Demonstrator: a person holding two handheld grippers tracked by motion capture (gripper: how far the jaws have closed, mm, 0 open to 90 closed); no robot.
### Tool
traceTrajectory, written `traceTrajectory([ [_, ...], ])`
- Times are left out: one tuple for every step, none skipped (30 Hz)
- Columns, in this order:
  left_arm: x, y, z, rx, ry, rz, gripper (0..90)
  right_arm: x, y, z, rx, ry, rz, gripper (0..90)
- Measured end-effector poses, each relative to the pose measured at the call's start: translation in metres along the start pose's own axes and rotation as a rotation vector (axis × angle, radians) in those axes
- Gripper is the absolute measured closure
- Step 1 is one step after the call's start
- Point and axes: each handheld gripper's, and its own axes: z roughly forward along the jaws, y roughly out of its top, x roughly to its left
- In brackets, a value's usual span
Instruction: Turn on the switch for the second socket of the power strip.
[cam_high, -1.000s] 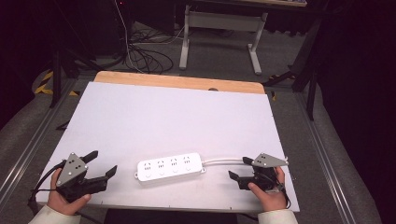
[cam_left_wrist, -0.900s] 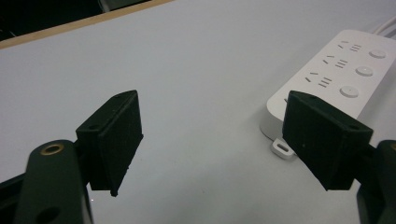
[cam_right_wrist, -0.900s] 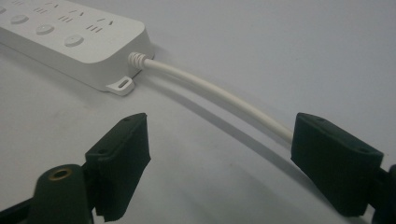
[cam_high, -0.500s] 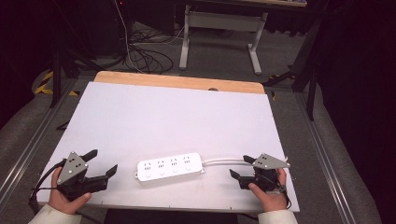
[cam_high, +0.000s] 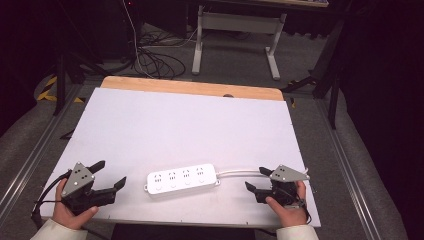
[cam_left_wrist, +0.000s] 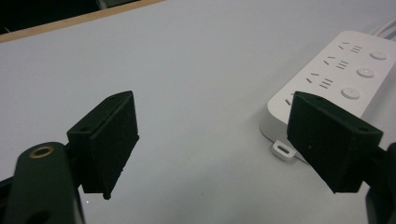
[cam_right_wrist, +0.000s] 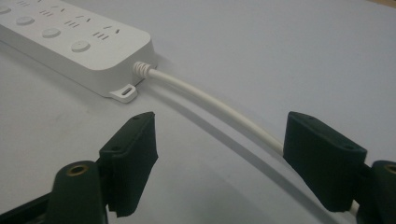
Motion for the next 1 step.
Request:
traceTrajectory([
  [-0.0002,-0.0001,0.0002,-0.001,0.001,-0.003,16.8,0.0001,0.0001,-0.0001,-0.002,0.000,-0.001,25.9],
])
